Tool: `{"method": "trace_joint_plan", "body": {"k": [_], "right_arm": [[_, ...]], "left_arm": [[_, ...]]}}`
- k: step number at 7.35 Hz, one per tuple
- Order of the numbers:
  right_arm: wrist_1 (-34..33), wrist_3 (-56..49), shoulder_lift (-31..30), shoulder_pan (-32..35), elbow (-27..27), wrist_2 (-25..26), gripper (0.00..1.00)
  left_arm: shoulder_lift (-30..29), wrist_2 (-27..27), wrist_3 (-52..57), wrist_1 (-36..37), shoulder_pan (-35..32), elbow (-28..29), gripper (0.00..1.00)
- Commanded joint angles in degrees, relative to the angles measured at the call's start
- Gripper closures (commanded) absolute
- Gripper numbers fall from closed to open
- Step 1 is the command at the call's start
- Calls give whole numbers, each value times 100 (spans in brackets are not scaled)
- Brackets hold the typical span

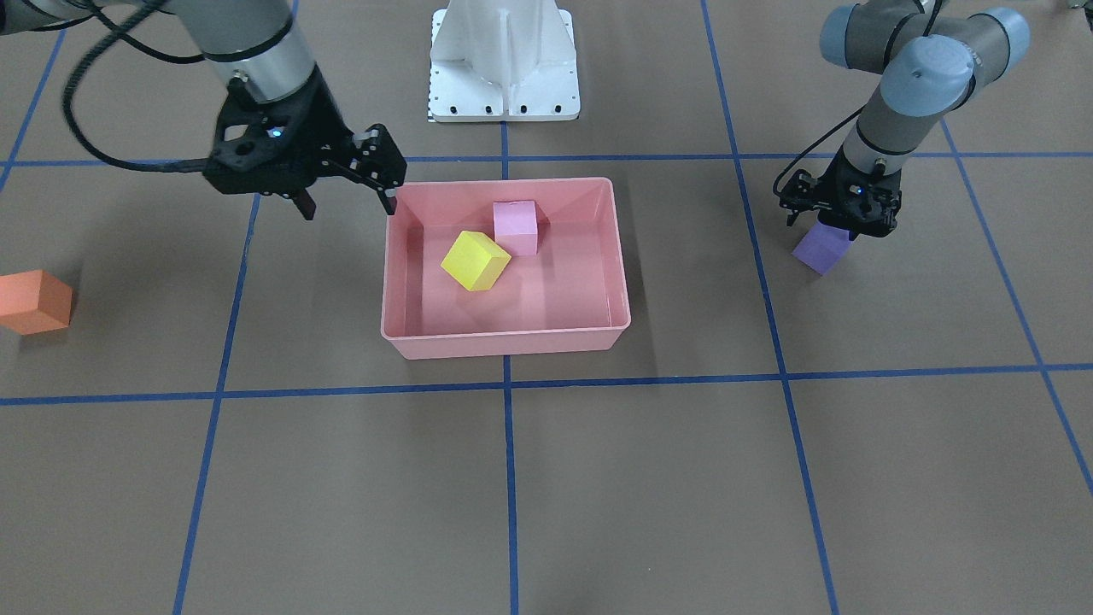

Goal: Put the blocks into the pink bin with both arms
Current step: 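Raise right gripper toward orange cube while left gripper hovers over purple cube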

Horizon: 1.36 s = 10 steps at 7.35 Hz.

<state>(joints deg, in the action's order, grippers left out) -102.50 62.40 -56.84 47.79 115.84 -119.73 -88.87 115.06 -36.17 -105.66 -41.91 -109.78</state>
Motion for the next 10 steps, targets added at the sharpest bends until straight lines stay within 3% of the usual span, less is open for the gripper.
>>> {"method": "trace_joint_plan", "body": {"k": [1,3,10], "right_arm": [[-454,-761,-133,650,88,-314,0],[-788,-1788,-397,1046,167,-323,0],[-921,-1889,-433,1039,132,-323,0]], "left_arm": [[-25,-10,22,2,8,131,0],[-60,-10,48,-51,-1,203,0],[63,17,338,-42,-115,36,0]]}}
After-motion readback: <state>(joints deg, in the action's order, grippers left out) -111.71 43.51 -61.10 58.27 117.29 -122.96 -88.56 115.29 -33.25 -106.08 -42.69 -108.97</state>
